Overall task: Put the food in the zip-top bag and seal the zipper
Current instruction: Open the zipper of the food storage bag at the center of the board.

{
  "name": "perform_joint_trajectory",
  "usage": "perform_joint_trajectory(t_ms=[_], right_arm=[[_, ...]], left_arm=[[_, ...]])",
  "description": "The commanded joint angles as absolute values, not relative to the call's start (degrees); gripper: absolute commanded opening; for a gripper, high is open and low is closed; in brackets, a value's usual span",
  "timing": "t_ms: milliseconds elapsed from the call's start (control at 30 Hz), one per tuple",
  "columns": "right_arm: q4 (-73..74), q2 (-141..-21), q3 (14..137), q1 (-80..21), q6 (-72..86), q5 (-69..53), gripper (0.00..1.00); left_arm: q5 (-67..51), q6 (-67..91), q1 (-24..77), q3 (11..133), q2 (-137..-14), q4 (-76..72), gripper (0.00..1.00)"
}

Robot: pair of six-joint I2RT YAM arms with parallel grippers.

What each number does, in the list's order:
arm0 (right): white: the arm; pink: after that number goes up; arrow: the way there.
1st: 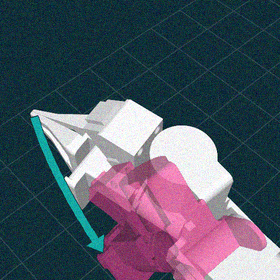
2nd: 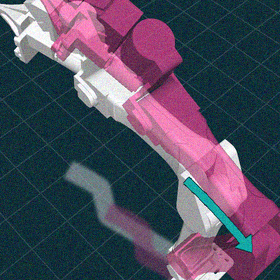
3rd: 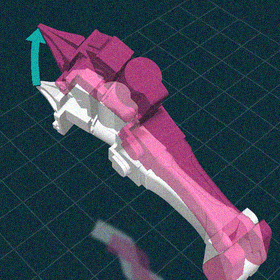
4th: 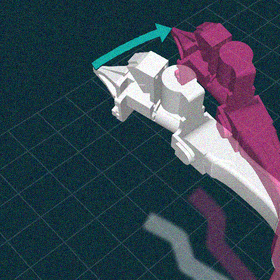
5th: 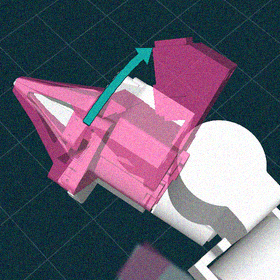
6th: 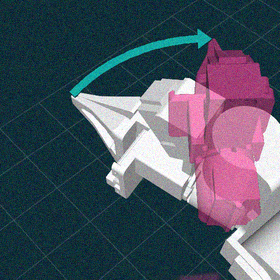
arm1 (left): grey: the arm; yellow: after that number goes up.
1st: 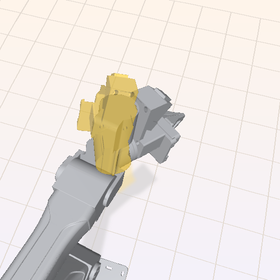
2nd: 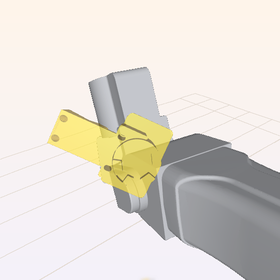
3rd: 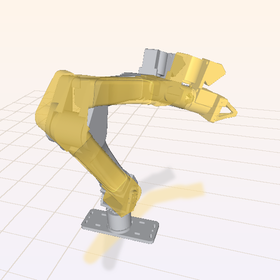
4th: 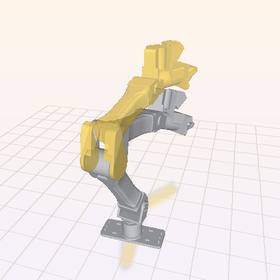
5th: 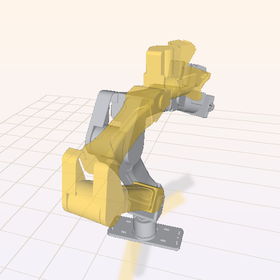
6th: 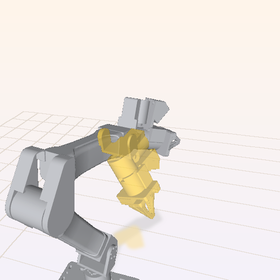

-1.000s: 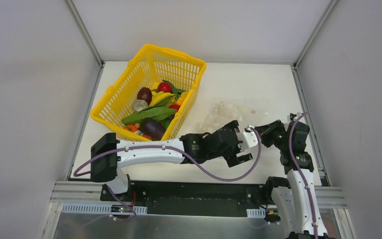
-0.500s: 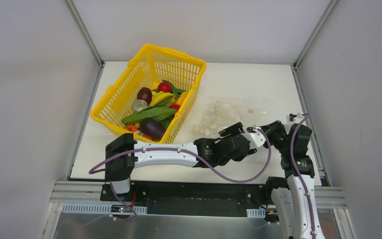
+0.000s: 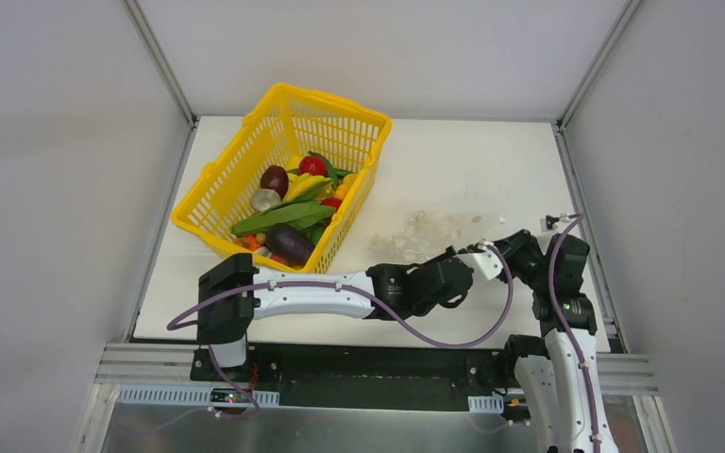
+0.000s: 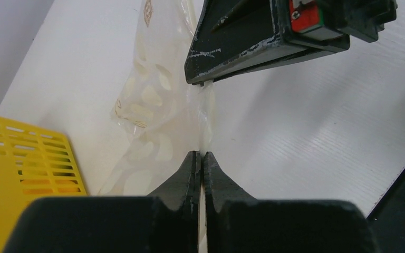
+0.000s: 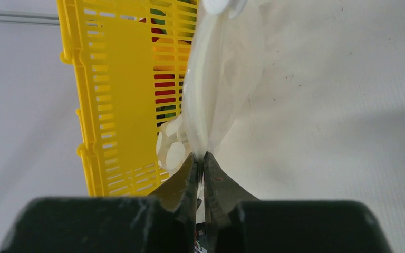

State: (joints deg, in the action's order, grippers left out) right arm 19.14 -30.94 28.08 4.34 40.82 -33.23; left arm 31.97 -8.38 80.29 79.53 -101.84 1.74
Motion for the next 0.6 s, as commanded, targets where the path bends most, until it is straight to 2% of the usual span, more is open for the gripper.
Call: perform_joint_trajectory(t_ms=[0, 100, 200, 300, 567], right_arm=[[19.4, -31.43, 29.98, 4.04, 37.43, -32.77, 0.13], [19.48, -32.06, 29.97, 4.04, 36.51, -33.01, 0.35], [19.43, -31.86, 30.14, 4.04, 35.39, -34.63, 0.48], [19.2, -30.35, 30.45, 4.04, 35.28, -34.75, 0.5], [12.4, -23.45, 28.34, 4.04, 41.2, -37.02, 0.48]], left_arm=[[32.41, -7.55, 80.28, 78.58, -97.29, 0.18, 0.0], [30.14, -5.13, 79.11, 78.15, -96.44, 0.18, 0.0], [25.28, -0.46, 76.9, 76.07, -94.56, 0.18, 0.0], [21.52, 4.01, 74.56, 73.19, -92.51, -2.99, 0.0], [20.22, 9.23, 72.07, 71.98, -91.58, -1.94, 0.0]])
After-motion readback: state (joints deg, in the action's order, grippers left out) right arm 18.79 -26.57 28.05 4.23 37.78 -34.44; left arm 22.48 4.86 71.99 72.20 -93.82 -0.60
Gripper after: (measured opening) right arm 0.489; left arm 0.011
